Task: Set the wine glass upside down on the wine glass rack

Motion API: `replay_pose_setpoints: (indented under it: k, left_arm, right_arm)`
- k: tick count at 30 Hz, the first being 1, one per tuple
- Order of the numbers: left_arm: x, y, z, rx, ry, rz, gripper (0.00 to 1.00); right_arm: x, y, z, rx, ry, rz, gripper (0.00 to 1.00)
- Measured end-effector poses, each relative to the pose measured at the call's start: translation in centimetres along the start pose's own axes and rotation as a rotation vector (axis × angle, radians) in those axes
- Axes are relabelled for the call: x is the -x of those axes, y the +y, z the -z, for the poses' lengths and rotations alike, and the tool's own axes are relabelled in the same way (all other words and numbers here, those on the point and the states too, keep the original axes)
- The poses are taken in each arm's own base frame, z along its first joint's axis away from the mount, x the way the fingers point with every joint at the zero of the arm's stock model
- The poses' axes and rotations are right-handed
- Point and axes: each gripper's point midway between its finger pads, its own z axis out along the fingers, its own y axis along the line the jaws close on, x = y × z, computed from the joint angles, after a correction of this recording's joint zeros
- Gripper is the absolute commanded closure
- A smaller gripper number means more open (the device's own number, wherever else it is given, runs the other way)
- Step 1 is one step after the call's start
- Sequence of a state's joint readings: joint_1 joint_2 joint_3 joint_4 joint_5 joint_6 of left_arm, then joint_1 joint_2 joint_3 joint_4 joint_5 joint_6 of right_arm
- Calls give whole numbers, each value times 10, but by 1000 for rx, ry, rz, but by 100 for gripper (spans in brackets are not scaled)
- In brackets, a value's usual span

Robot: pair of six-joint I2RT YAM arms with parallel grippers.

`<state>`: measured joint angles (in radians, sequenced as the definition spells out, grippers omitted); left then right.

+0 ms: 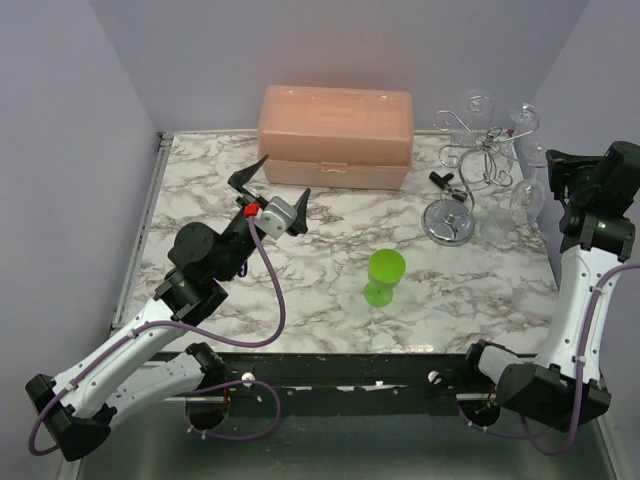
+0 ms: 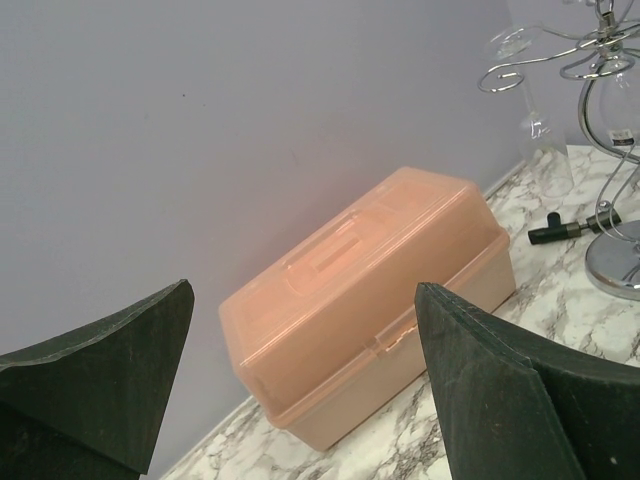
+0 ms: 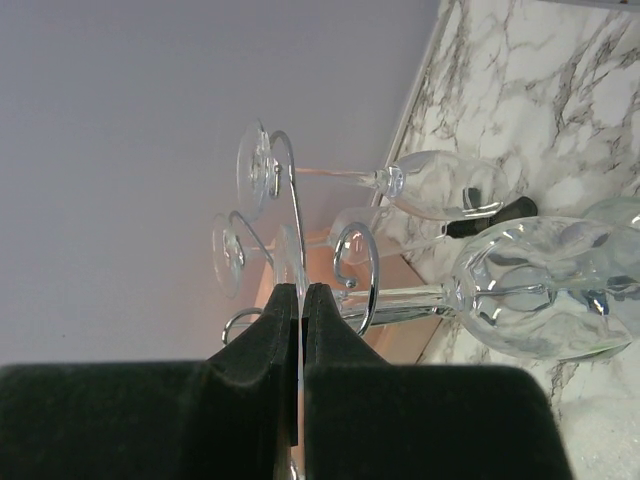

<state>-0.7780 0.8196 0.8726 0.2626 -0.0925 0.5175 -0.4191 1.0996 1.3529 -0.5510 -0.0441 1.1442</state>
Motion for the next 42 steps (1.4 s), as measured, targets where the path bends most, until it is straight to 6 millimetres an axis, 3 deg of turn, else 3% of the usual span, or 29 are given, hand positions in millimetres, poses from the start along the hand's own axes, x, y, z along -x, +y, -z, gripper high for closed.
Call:
replay_pose_setpoints:
  k: [28, 37, 42]
  left_arm:
    - [0, -2, -1, -3, -1, 25, 5]
    - [-4, -5, -4, -9, 8, 27, 5]
    - [-3, -4, -3, -7, 6, 34, 5]
  right_arm:
    - [12, -3, -17, -18, -56, -18, 96]
    - [5, -8, -35, -21, -19, -12, 85]
    - [4, -9, -36, -18, -14, -3, 74]
